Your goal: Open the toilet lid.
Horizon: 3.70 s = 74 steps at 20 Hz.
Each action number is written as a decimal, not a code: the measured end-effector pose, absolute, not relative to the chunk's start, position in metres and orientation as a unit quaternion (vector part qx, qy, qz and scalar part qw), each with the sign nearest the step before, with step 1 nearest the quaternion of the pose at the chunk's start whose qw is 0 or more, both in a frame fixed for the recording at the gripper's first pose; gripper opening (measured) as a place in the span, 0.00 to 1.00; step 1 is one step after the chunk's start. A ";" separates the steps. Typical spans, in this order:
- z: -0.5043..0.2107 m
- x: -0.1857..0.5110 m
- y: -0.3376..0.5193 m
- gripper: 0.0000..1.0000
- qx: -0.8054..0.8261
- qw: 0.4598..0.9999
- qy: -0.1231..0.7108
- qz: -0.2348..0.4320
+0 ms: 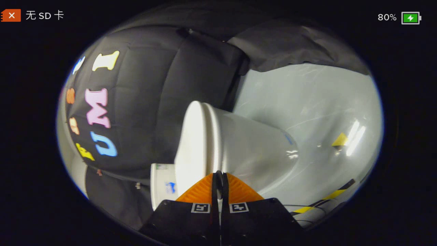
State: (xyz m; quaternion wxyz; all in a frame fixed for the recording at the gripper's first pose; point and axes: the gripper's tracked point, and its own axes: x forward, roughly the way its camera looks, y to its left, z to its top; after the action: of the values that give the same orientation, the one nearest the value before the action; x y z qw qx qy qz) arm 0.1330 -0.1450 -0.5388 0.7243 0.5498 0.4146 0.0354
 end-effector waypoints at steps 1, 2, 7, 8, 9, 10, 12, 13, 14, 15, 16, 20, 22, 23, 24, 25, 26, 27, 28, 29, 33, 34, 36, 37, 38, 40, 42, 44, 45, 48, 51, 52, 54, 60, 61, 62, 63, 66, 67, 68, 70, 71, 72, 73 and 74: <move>-0.542 0.135 -0.138 0.06 0.541 0.730 0.415 0.038; -0.543 0.135 -0.134 0.06 0.530 0.737 0.418 0.038; -0.518 0.142 -0.128 0.06 0.472 0.775 0.419 0.024; -0.511 0.142 -0.127 0.06 0.463 0.781 0.418 0.023; -0.503 0.144 -0.127 0.06 0.455 0.787 0.417 0.022; -0.495 0.143 -0.126 0.06 0.448 0.792 0.414 0.020; -0.478 0.146 -0.121 0.06 0.430 0.805 0.408 0.018; -0.470 0.148 -0.118 0.06 0.423 0.810 0.405 0.017; -0.459 0.147 -0.116 0.06 0.416 0.816 0.401 0.017; -0.450 0.149 -0.113 0.05 0.406 0.823 0.396 0.018; -0.441 0.149 -0.109 0.05 0.395 0.831 0.392 0.020; -0.405 0.153 -0.095 0.05 0.358 0.853 0.380 0.019; -0.382 0.156 -0.085 0.05 0.341 0.864 0.369 0.020; -0.370 0.158 -0.078 0.05 0.330 0.871 0.363 0.020; -0.359 0.159 -0.069 0.05 0.320 0.877 0.358 0.021; -0.347 0.160 -0.061 0.05 0.308 0.883 0.353 0.021; -0.335 0.162 -0.053 0.05 0.294 0.889 0.350 0.022; -0.325 0.164 -0.045 0.05 0.278 0.895 0.347 0.020; -0.315 0.165 -0.037 0.05 0.261 0.902 0.344 0.017; -0.307 0.166 -0.030 0.05 0.243 0.908 0.340 0.013; -0.276 0.170 -0.003 0.06 0.182 0.929 0.323 -0.009; -0.269 0.168 0.003 0.05 0.173 0.932 0.320 -0.012; -0.256 0.166 0.017 0.06 0.165 0.936 0.311 -0.014; -0.250 0.165 0.023 0.06 0.163 0.937 0.308 -0.014; -0.247 0.165 0.030 0.05 0.158 0.939 0.306 -0.014; -0.241 0.162 0.042 0.06 0.141 0.942 0.303 -0.017; -0.233 0.162 0.052 0.05 0.122 0.947 0.297 -0.021; -0.223 0.161 0.066 0.06 0.112 0.950 0.289 -0.023; -0.218 0.162 0.073 0.06 0.105 0.953 0.284 -0.022; -0.205 0.157 0.099 0.06 0.077 0.960 0.270 -0.016; -0.194 0.158 0.126 0.06 0.050 0.966 0.255 -0.009; -0.190 0.156 0.134 0.06 0.041 0.967 0.251 -0.008; -0.184 0.153 0.151 0.06 0.023 0.970 0.241 -0.004; -0.170 0.147 0.212 0.06 -0.015 0.978 0.208 0.015; -0.169 0.146 0.222 0.06 -0.023 0.979 0.204 0.018; -0.167 0.145 0.232 0.06 -0.028 0.980 0.197 0.021; -0.165 0.144 0.242 0.06 -0.034 0.980 0.194 0.026; -0.164 0.141 0.274 0.06 -0.049 0.981 0.184 0.039; -0.165 0.140 0.286 0.06 -0.054 0.981 0.181 0.044; -0.168 0.139 0.297 0.06 -0.061 0.981 0.178 0.050; -0.172 0.135 0.318 0.06 -0.071 0.980 0.174 0.061; -0.174 0.133 0.326 0.06 -0.073 0.980 0.173 0.065; -0.175 0.131 0.335 0.06 -0.073 0.980 0.173 0.068; -0.177 0.128 0.344 0.06 -0.073 0.979 0.174 0.072; -0.179 0.127 0.354 0.06 -0.075 0.979 0.175 0.076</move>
State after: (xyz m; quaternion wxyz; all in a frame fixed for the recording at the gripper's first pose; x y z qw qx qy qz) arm 0.1267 0.3541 -0.1790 0.9789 -0.0747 0.1746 0.0760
